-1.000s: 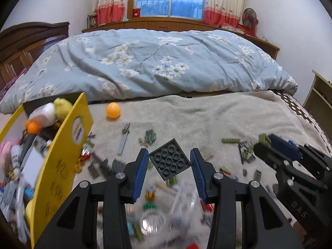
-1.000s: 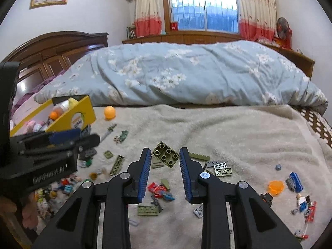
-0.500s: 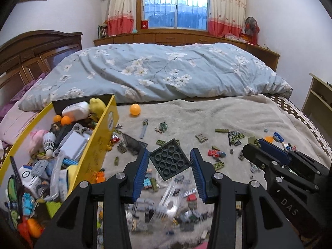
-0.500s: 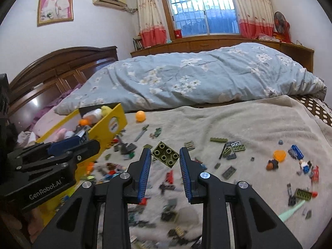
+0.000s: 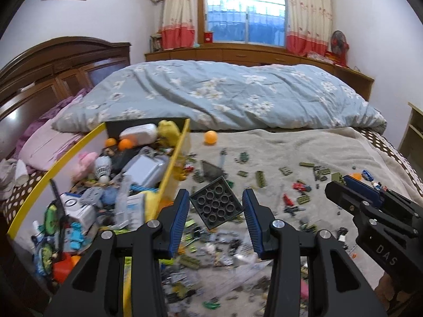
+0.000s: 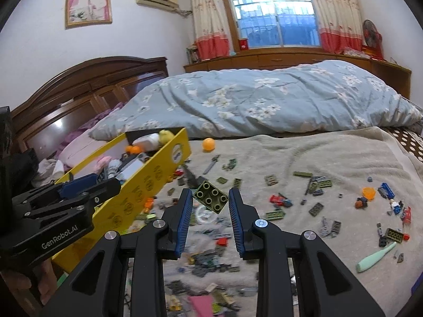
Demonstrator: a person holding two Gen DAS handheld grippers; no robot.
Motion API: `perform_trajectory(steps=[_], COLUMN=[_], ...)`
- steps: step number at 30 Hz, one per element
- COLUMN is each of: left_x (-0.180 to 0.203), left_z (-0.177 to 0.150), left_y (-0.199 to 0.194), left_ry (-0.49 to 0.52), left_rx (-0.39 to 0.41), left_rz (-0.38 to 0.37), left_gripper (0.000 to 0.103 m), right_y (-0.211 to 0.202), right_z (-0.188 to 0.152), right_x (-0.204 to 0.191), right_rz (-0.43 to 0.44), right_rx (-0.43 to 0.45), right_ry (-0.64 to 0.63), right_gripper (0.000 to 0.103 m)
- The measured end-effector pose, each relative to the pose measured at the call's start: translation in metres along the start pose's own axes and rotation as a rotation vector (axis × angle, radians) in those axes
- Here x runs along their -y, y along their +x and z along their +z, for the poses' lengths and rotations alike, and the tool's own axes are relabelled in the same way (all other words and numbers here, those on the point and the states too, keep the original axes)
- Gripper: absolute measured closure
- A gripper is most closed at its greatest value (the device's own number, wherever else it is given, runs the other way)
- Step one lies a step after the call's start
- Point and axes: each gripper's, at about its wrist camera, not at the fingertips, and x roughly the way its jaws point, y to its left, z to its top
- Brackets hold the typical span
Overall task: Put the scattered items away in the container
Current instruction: 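Carry the grey plate into the yellow box and open the left tool while the right carries the brick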
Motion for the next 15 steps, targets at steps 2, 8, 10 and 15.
perform_trajectory(steps=[2,8,10,15], left_x=[-0.012,-0.049,-0.062,-0.088], left_z=[-0.004,-0.018,-0.024,-0.036], left_y=[-0.004,-0.012,-0.012,-0.012], left_ry=[-0.012,-0.056,-0.078,-0.113], left_rx=[0.003,0.001,-0.005,-0.013], left_rz=[0.023,0.103,0.122,0.166], left_gripper=[0.061,0.061,0.061,0.061], right_y=[0.002,0.014,0.018,0.023], right_z=[-0.002,-0.010,-0.012,-0.019], right_x=[-0.012,-0.047,-0.056,-0.075], right_rz=[0.018,0.079,0.094,0.128], right_rx=[-0.009,-0.047,-0.059,-0.084], right_ry=[-0.018,-0.073,-0.087,-0.115], right_gripper=[0.074,0.074,0.074,0.074])
